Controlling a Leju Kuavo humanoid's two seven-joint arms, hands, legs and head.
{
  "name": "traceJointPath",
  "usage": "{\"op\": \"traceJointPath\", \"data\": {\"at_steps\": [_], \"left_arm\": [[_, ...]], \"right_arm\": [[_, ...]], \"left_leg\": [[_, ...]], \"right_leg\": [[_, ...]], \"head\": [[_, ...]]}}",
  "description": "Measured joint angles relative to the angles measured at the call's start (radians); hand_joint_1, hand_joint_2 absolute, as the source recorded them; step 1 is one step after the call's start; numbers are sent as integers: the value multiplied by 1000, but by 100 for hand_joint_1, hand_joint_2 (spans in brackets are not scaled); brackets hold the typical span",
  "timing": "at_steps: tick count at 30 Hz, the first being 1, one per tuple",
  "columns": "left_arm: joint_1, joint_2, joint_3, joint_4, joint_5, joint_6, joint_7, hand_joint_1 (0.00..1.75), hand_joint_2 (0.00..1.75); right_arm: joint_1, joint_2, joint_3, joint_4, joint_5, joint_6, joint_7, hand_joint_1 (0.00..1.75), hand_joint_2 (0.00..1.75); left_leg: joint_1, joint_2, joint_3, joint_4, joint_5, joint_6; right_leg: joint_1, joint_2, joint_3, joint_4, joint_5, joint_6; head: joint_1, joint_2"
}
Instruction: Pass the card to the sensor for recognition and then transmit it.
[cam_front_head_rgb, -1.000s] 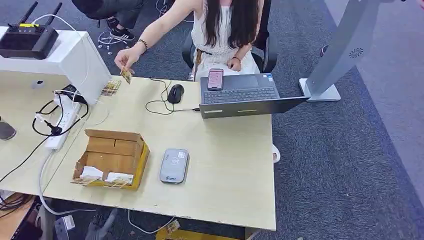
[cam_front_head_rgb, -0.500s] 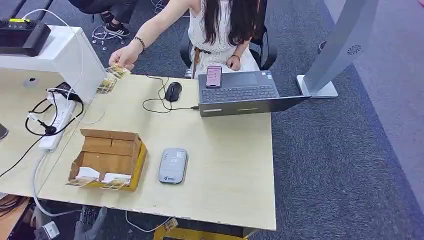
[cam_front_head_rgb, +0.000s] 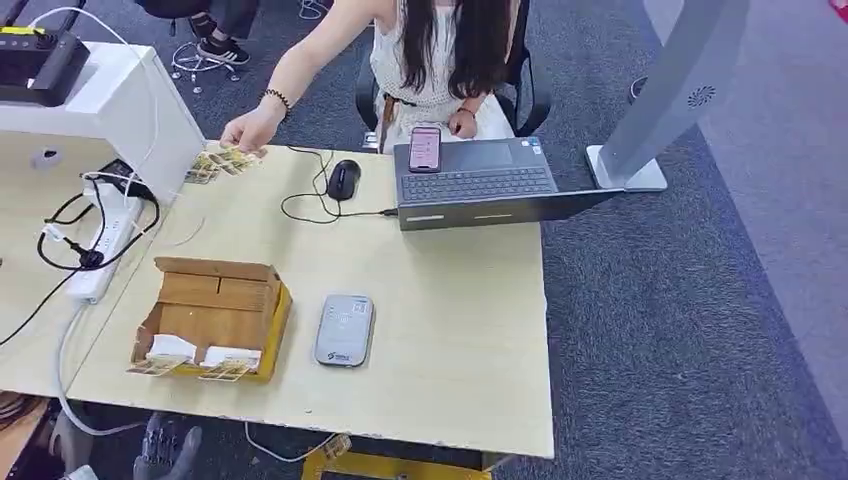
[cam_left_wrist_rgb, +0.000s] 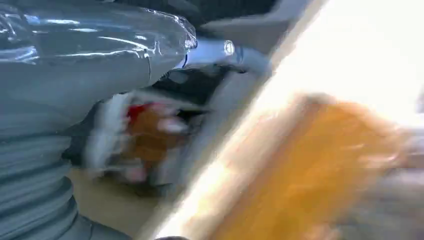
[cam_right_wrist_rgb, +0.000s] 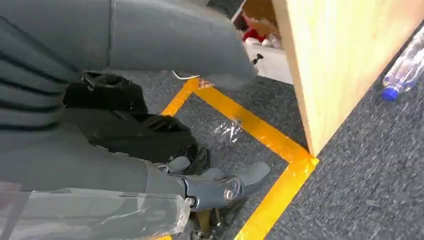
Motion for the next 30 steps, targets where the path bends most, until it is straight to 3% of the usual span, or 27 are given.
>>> {"op": "traceJointPath", "data": {"at_steps": [2, 4, 8, 14, 20, 26, 28, 30], "left_arm": [[-42, 29, 27, 23, -12, 26, -12, 0, 175], [-85, 65, 58, 107, -34, 82, -47, 0, 175], [-130, 123, 158, 314, -34, 191, -56, 0, 175], [-140, 162, 287, 532, 28, 255, 45, 0, 175], [-149, 167, 330, 602, -8, 248, 36, 0, 175], [-165, 181, 331, 611, -111, 160, -119, 0, 175], [-176, 178, 328, 576, -144, 113, -161, 0, 175], [-181, 143, 318, 471, -159, 57, -168, 0, 175]], "right_arm": [[-11, 0, 0, 0, -3, -1, 8, 0, 175], [-26, 4, 2, 2, -11, -13, 19, 0, 175], [-45, 10, 9, 6, -22, -44, 36, 0, 175], [-63, 18, 35, 10, -21, -77, 58, 0, 175], [-69, 21, 56, 12, -48, -71, 53, 0, 175], [-68, 21, 79, 12, -88, -46, 48, 0, 175], [-66, 21, 87, 11, -108, -36, 42, 0, 175], [-63, 21, 99, 9, -130, -26, 35, 0, 175]], "left_leg": [[-1, -8, 0, -1, 3, 0], [-1, -13, 3, -2, 4, -1], [-2, -13, 12, -2, 5, -4], [-2, -14, 14, -2, 7, -3], [-3, -14, 14, -2, 7, -3], [-3, -14, 14, -2, 7, -3], [-2, -15, 15, -2, 8, -4], [-3, -14, 15, -2, 8, -4]], "right_leg": [[-1, -10, 1, 1, -1, 2], [-1, -14, 5, 2, -2, 1], [-1, -14, 12, 6, -2, 1], [-1, -14, 14, 6, -2, 1], [-2, -16, 14, 6, -2, 1], [-2, -16, 14, 6, -2, 1], [-2, -16, 14, 6, -2, 1], [-2, -16, 14, 7, -1, 0]], "head": [[0, 0], [1, 0], [-1, 0], [-1, 0], [-1, 0], [-1, 0], [-1, 0], [-1, 0]]}}
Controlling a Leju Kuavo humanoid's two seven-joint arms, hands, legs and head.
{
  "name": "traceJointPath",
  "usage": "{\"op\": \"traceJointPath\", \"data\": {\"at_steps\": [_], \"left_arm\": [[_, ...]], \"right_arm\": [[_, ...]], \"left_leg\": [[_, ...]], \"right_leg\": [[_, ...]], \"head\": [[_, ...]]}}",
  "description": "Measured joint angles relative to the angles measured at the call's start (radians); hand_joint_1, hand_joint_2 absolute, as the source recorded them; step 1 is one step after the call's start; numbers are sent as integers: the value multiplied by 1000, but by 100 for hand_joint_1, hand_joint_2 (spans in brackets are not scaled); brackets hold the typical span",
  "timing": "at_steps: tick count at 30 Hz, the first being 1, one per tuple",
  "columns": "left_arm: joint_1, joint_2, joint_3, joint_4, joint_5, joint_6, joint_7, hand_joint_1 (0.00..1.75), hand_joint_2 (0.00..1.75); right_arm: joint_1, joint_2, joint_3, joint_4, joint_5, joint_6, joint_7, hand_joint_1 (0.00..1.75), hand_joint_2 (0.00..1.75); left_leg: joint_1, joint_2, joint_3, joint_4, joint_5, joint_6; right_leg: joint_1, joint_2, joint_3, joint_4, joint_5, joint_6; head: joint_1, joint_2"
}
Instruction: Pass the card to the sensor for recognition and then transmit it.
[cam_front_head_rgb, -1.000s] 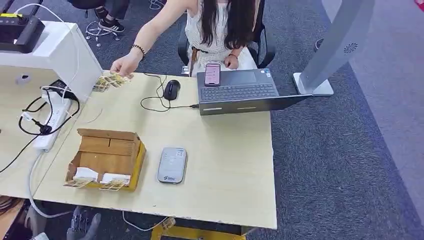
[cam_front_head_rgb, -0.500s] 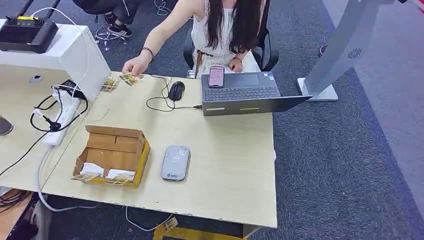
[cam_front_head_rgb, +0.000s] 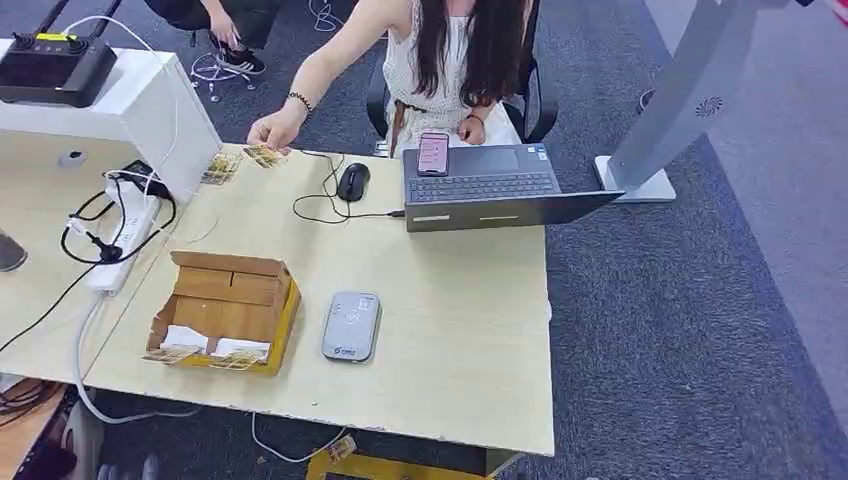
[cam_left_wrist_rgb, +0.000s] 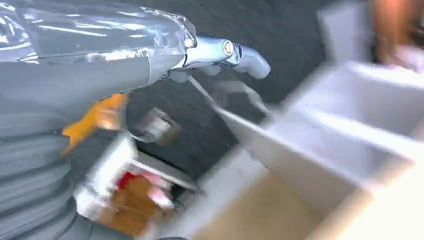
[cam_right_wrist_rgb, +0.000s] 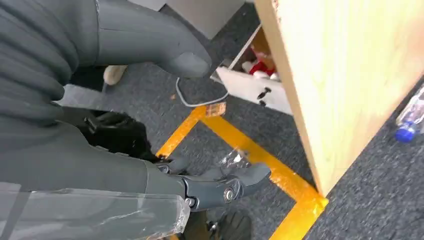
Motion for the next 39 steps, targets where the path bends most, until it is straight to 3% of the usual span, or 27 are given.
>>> {"op": "traceJointPath", "data": {"at_steps": [2, 3, 6, 10, 14, 19, 22, 24, 27, 29, 30, 32, 34, 39], "left_arm": [[-2, -45, -23, -134, 2, -16, 3, 0, 175], [11, -67, -49, -224, 36, 17, 34, 0, 175], [81, -139, -239, -551, 203, 196, 120, 0, 175], [118, -159, -469, -859, 250, 251, 103, 0, 175], [123, -155, -620, -1029, 261, 257, 78, 0, 175], [122, -151, -748, -1153, 224, 290, 44, 0, 175], [86, -144, -806, -1190, 70, 391, 36, 0, 175], [15, -134, -866, -1193, -175, 503, 95, 0, 175], [-126, -87, -972, -1134, -496, 552, 311, 0, 175], [-258, -44, -1050, -1031, -786, 642, 444, 0, 175], [-344, -26, -1093, -948, -963, 671, 541, 0, 175], [-504, -1, -1160, -776, -1196, 659, 672, 0, 175], [-637, 17, -1212, -593, -1319, 633, 756, 0, 175], [-799, 32, -1269, -296, -1371, 649, 787, 0, 175]], "right_arm": [[3, 0, 11, -3, -20, 0, 0, 0, 175], [4, 0, 18, -5, -31, 0, 1, 0, 175], [12, 0, 48, -12, -61, 0, 7, 0, 175], [11, 0, 94, -18, -93, -3, 15, 0, 175], [14, 0, 135, -21, -111, -5, 16, 0, 175], [16, 0, 178, -23, -130, -9, 28, 0, 175], [16, 0, 210, -24, -136, -21, 53, 0, 175], [14, 1, 239, -24, -136, -38, 80, 0, 175], [6, 5, 283, -24, -130, -51, 113, 0, 175], [-1, 9, 317, -24, -124, -65, 143, 0, 175], [-5, 11, 337, -24, -120, -72, 164, 0, 175], [-21, 14, 378, -18, -122, -84, 192, 0, 175], [-37, 19, 423, -8, -132, -94, 208, 0, 175], [-51, 20, 498, 11, -154, -115, 225, 0, 175]], "left_leg": [[0, 0, 0, 0, 0, 0], [0, 0, 0, 0, 0, 0], [-1, -3, 0, 1, 1, 1], [-1, -8, 0, 0, 2, 2], [-1, -7, 1, 0, 2, 1], [-1, -7, 1, 1, 3, 1], [-1, -8, 1, 1, 4, 2], [-1, -10, 1, 1, 4, 2], [-1, -10, 1, 1, 7, 0], [-1, -10, 0, 1, 9, 0], [-1, -11, -1, 1, 11, 0], [-1, -11, -3, 1, 15, -1], [-2, -7, -3, 1, 15, -1], [-3, -3, -3, 1, 15, -1]], "right_leg": [[0, 0, 1, 0, 0, 0], [0, 0, 1, 0, 0, 0], [0, -2, 1, 0, 0, 0], [-1, -8, 3, 0, 0, 1], [-1, -8, 3, 1, 0, 0], [-1, -7, 3, 1, 0, 0], [-1, -8, 2, 1, 0, 0], [-1, -10, 3, 1, 0, 0], [-1, -11, 3, 2, 3, -1], [-1, -11, 1, 2, 5, -1], [-1, -11, 0, 2, 7, 1], [-1, -12, -1, 3, 10, -1], [-1, -8, -3, 4, 12, -2], [-3, -2, -5, 5, 13, -2]], "head": [[1, 0], [1, 0], [0, 0], [2, 0], [0, 0], [0, 0], [0, 0], [0, 0], [1, 0], [0, 0], [0, 0], [1, 0], [2, 0], [2, 0]]}}
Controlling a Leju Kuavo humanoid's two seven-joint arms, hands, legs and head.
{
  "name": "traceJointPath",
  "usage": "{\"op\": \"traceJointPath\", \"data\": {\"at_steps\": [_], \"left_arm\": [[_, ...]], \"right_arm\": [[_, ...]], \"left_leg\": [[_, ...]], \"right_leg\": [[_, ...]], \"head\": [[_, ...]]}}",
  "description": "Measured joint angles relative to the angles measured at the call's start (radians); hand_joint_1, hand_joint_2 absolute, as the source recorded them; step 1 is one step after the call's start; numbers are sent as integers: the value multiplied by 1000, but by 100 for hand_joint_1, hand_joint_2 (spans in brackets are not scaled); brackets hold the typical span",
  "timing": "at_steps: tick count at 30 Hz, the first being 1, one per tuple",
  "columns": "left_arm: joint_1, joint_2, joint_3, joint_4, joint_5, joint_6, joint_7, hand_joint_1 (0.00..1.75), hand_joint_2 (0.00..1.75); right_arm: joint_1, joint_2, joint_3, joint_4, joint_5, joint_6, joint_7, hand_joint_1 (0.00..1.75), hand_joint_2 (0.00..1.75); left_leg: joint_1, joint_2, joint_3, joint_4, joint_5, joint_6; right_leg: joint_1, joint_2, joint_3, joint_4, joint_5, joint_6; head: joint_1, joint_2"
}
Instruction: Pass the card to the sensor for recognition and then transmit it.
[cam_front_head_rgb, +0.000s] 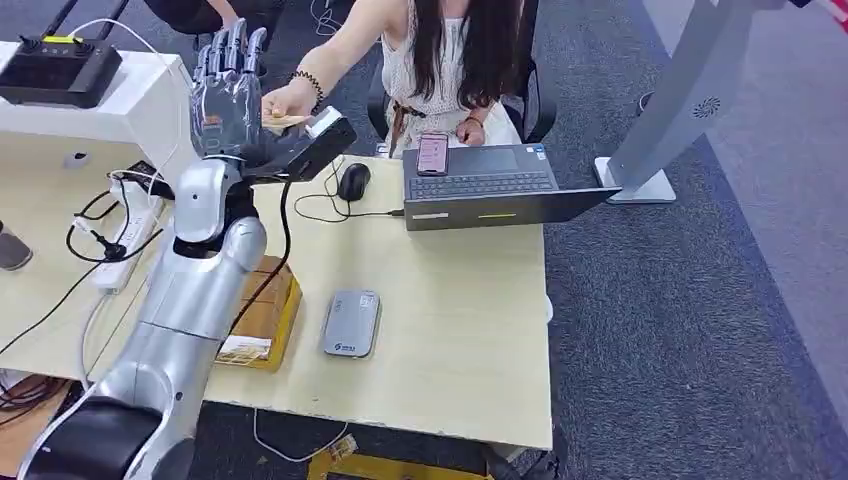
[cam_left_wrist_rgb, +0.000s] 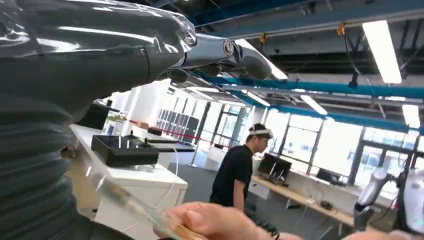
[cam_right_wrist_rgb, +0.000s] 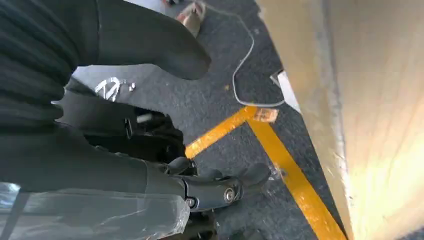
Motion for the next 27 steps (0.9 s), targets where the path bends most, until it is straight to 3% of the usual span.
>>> {"op": "traceJointPath", "data": {"at_steps": [9, 10, 27], "left_arm": [[-35, 14, -15, 187, -6, 37, 3, 0, 175], [-35, 17, -15, 196, -6, 42, 2, 175, 175], [-32, 34, -15, 254, 13, 61, -31, 175, 175]], "right_arm": [[0, 0, 51, 8, -34, -7, 23, 0, 175], [0, 0, 55, 8, -40, -7, 25, 0, 175], [-1, 0, 89, 7, -93, -8, 26, 0, 175]], "left_leg": [[0, 4, 0, -2, 0, 0], [0, 4, 0, -2, 0, 0], [0, 4, 0, -2, 1, -1]], "right_leg": [[0, 4, -3, 1, 0, 0], [0, 4, -3, 1, 0, 0], [0, 4, -4, 2, 0, -1]], "head": [[0, 0], [0, 0], [0, 0]]}}
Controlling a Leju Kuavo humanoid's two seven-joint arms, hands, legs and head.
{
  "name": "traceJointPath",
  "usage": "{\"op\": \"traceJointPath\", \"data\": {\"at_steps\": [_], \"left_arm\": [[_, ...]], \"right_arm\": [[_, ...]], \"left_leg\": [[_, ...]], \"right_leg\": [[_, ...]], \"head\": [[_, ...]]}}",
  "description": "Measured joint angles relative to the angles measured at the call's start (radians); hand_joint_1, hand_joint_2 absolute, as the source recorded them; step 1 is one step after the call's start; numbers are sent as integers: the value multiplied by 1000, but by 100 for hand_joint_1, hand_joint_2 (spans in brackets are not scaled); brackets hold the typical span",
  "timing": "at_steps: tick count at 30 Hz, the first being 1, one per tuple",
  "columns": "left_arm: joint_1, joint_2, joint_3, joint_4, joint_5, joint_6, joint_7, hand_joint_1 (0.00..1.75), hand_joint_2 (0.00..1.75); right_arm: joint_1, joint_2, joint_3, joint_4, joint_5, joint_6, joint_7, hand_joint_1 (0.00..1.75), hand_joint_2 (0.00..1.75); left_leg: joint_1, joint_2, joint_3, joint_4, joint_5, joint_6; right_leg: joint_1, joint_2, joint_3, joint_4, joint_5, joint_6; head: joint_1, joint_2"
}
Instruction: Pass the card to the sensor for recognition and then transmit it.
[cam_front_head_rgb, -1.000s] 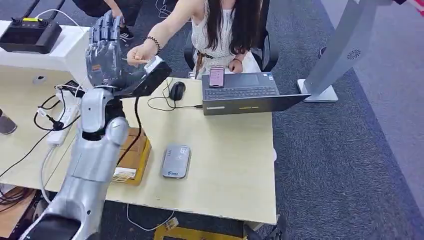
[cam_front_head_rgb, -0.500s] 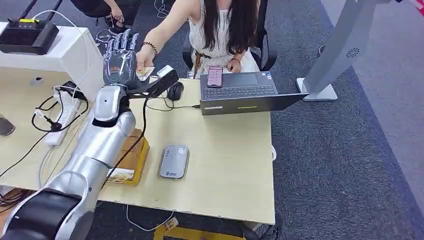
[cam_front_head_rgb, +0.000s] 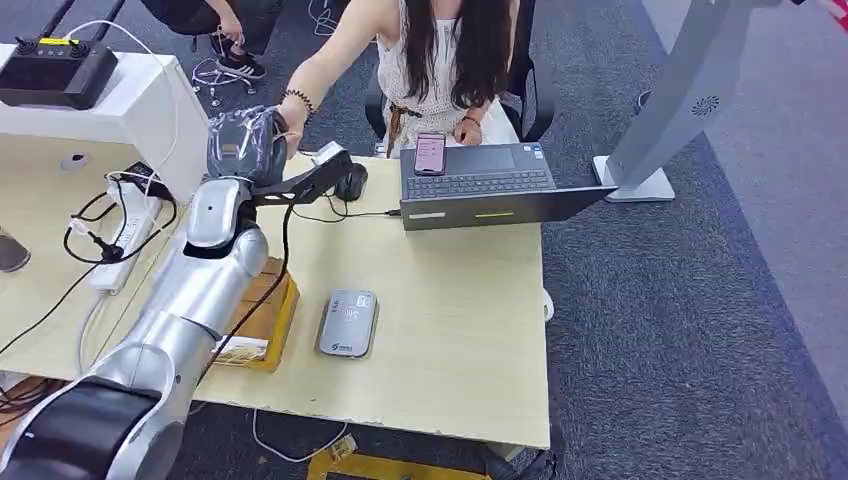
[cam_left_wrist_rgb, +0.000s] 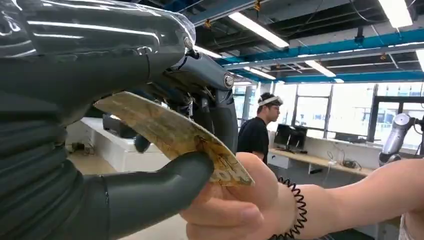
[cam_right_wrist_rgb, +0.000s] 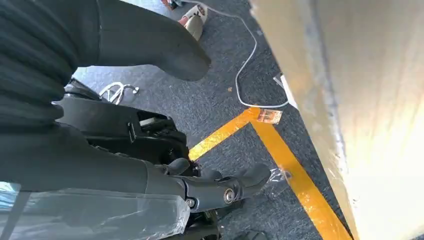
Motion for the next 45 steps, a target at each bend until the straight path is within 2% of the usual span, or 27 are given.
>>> {"op": "traceJointPath", "data": {"at_steps": [9, 14, 18, 21, 24, 28, 29, 32, 37, 45], "left_arm": [[7, 4, 0, 0, 14, 5, -14, 175, 175], [37, 2, 0, -15, 54, 71, -48, 175, 175], [69, -7, 0, -44, 74, 81, -78, 175, 175], [135, -18, -8, -134, 106, 67, -129, 175, 175], [249, -21, -69, -278, 119, -27, -140, 175, 175], [371, -20, -194, -388, 119, -172, -94, 175, 175], [392, -20, -223, -397, 119, -188, -88, 175, 175], [420, -20, -279, -405, 125, -196, -79, 175, 175], [431, -21, -341, -397, 114, -275, -44, 175, 175], [449, -45, -375, -338, 61, -279, 103, 175, 175]], "right_arm": [[0, 0, 26, 0, -36, -2, 1, 0, 175], [0, 0, 63, 0, -97, -9, 6, 0, 175], [0, 0, 79, -3, -130, -10, 5, 0, 175], [3, 0, 105, -11, -181, -9, -3, 0, 175], [11, -1, 127, -20, -228, 1, -9, 0, 175], [15, -2, 158, -30, -265, 19, -13, 0, 175], [15, -2, 166, -32, -271, 21, -11, 0, 175], [15, -2, 182, -37, -283, 21, -7, 0, 175], [18, -3, 218, -43, -312, 21, -4, 0, 175], [31, -10, 278, -54, -359, 11, -1, 0, 175]], "left_leg": [[0, 0, 0, 0, 0, 0], [0, 0, 0, 0, 0, 0], [0, 1, 0, 0, 0, 0], [-1, 1, 0, 0, 0, 0], [-2, 1, 0, 0, -1, 1], [-3, 0, -1, 0, -2, 1], [-3, 0, -1, 0, -2, 1], [-3, 1, -2, 0, -2, 1], [-3, 1, -2, 0, -2, 1], [-3, 0, -3, -1, -2, 1]], "right_leg": [[0, 0, 0, 0, 0, 0], [0, 0, -1, 0, 0, 0], [0, 1, -1, 0, 0, 0], [-1, 1, -1, 0, 0, 0], [-2, 0, -1, 0, -1, 0], [-3, 0, -2, -1, -2, 1], [-3, 0, -2, -1, -2, 1], [-3, 0, -3, -1, -2, 1], [-3, 0, -4, 0, -2, 0], [-3, 0, -4, 0, -2, 0]], "head": [[0, 0], [0, 0], [0, 0], [0, 0], [0, 0], [0, 0], [0, 0], [0, 0], [0, 0], [-1, 0]]}}
